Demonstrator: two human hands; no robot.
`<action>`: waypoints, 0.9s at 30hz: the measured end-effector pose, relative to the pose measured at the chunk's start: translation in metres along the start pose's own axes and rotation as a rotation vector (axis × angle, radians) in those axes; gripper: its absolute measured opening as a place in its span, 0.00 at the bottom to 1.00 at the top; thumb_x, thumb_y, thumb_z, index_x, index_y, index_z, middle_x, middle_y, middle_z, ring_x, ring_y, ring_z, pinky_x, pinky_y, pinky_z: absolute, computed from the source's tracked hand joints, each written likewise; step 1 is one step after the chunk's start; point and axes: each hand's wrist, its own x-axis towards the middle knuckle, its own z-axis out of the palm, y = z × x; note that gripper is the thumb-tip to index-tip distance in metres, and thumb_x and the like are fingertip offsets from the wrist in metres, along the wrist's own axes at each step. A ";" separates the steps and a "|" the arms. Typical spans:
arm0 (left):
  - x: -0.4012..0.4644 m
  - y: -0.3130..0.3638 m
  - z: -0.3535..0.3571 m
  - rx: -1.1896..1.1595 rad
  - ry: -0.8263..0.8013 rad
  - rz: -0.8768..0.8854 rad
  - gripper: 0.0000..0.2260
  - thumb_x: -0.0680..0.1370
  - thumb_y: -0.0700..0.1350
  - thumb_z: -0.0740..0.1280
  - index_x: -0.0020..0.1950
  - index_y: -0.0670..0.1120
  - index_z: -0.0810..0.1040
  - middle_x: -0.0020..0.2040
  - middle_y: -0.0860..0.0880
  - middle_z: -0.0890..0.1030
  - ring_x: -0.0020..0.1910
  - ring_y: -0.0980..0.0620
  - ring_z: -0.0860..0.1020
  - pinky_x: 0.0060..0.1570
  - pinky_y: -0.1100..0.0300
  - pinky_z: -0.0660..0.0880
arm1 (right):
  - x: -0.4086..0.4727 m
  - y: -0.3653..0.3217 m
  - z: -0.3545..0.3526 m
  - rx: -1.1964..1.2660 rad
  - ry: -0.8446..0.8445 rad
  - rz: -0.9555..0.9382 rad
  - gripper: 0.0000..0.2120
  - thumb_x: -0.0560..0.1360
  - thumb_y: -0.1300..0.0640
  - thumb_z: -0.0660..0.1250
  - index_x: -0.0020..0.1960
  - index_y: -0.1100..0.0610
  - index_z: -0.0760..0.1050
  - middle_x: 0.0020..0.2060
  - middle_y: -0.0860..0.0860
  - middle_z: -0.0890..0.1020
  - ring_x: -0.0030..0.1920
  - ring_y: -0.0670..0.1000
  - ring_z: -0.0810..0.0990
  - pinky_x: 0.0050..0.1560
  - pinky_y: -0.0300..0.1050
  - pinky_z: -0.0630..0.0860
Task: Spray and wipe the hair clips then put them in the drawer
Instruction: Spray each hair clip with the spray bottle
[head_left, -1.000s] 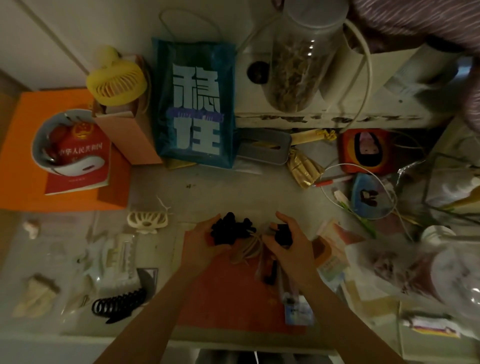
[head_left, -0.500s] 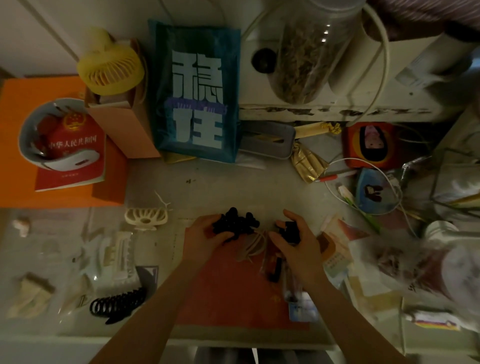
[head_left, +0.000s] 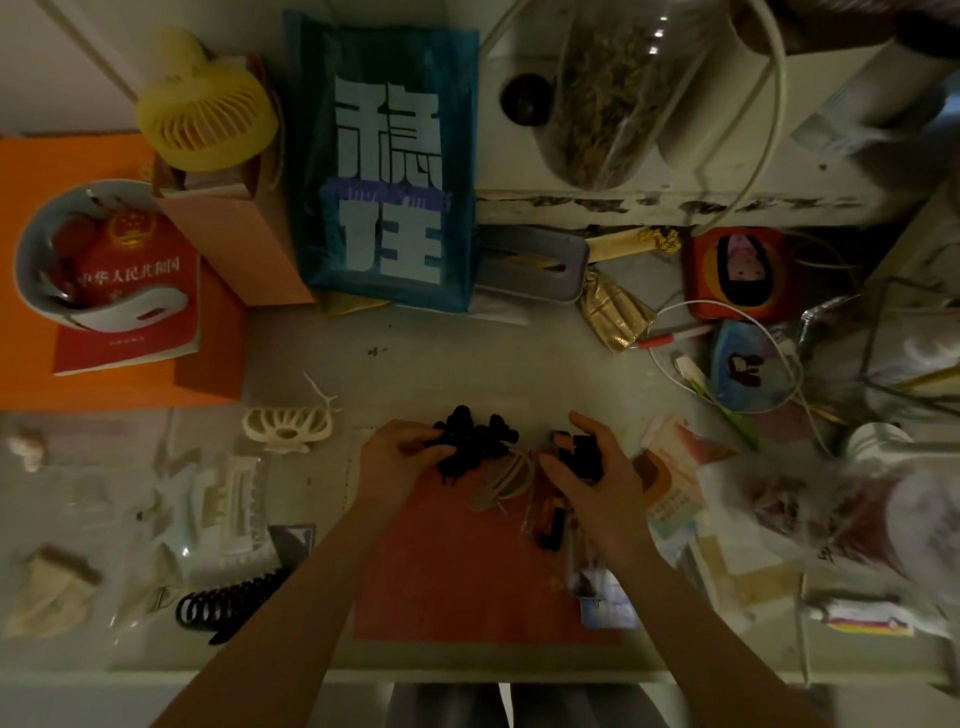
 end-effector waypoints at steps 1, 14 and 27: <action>-0.001 0.000 -0.001 0.005 -0.002 0.008 0.09 0.69 0.39 0.76 0.49 0.45 0.84 0.48 0.49 0.78 0.46 0.54 0.77 0.47 0.70 0.71 | -0.001 0.000 0.000 -0.002 0.003 -0.003 0.24 0.73 0.57 0.72 0.67 0.50 0.70 0.53 0.46 0.81 0.52 0.39 0.80 0.53 0.35 0.78; -0.014 0.016 -0.014 -0.206 -0.004 0.026 0.08 0.70 0.36 0.74 0.37 0.49 0.83 0.41 0.56 0.83 0.41 0.60 0.81 0.43 0.70 0.76 | -0.009 0.001 -0.002 0.047 0.026 -0.010 0.23 0.73 0.61 0.72 0.64 0.49 0.70 0.51 0.46 0.82 0.51 0.42 0.81 0.53 0.40 0.79; -0.047 0.074 -0.050 -0.325 -0.014 0.149 0.06 0.73 0.34 0.70 0.39 0.44 0.81 0.33 0.55 0.83 0.34 0.62 0.80 0.36 0.72 0.74 | -0.016 -0.047 -0.005 0.132 -0.021 -0.131 0.24 0.72 0.60 0.72 0.65 0.46 0.70 0.54 0.45 0.80 0.52 0.45 0.81 0.53 0.51 0.80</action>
